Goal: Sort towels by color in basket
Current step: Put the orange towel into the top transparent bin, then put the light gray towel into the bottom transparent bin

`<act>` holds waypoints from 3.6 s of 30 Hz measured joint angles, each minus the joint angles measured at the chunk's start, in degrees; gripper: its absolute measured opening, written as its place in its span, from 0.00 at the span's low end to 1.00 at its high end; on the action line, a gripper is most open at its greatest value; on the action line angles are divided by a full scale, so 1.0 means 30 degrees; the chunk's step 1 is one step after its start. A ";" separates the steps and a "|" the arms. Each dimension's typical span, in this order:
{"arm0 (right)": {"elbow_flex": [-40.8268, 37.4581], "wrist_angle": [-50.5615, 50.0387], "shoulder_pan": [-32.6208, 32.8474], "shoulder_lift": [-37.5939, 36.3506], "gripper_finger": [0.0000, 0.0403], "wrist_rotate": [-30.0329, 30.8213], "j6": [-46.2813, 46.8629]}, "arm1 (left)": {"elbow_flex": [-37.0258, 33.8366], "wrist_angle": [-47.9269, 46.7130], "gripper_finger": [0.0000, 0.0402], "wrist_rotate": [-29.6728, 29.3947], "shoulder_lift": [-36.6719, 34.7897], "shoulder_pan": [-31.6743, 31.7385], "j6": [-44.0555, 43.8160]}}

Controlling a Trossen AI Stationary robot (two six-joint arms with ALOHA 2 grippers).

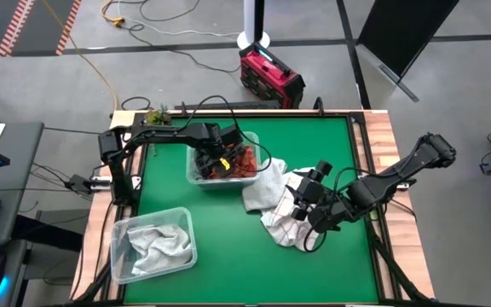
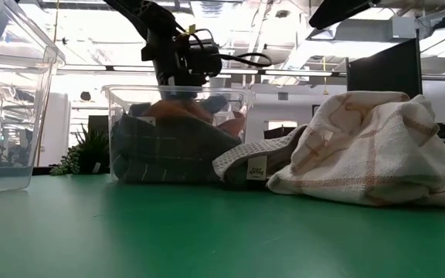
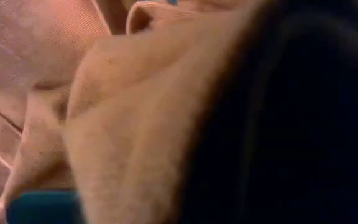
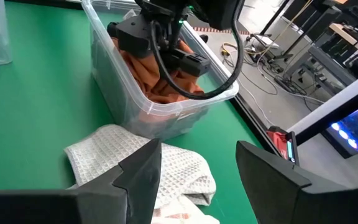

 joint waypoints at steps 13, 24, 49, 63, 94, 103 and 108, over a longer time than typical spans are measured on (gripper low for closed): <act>0.0000 0.0153 0.0000 0.0007 0.59 -0.0002 0.0015 | 0.2130 -0.2243 0.40 -0.1818 -0.2496 -0.0852 -0.1232; 0.0000 0.0423 0.0000 0.0007 0.59 0.0000 0.0000 | 0.2208 -0.3487 0.48 -0.4260 -0.5337 -0.1299 -0.1497; 0.0006 0.2588 -0.1632 0.1180 0.59 -0.1166 -0.1851 | 0.1428 0.1316 0.48 -0.0567 -0.8369 -0.0758 -1.0262; 0.0007 0.2579 -0.1486 0.1173 0.59 -0.1166 -0.1822 | 0.0349 0.0542 0.48 -0.0141 -0.2545 -0.0370 -0.9434; 0.0000 0.3045 -0.0641 0.1166 0.59 -0.1196 -0.1690 | -0.0292 0.0608 0.48 -0.4835 -0.3984 -0.0141 -0.6111; 0.0000 0.2907 -0.0386 0.1158 0.59 -0.1195 -0.1634 | 0.3353 -0.0259 0.48 -0.5921 -0.6720 -0.0561 -0.6344; -0.0765 0.3177 -0.0849 0.1140 0.59 -0.1238 -0.1687 | 0.3305 -0.0213 0.48 -0.3403 -0.7874 -0.0548 -0.9658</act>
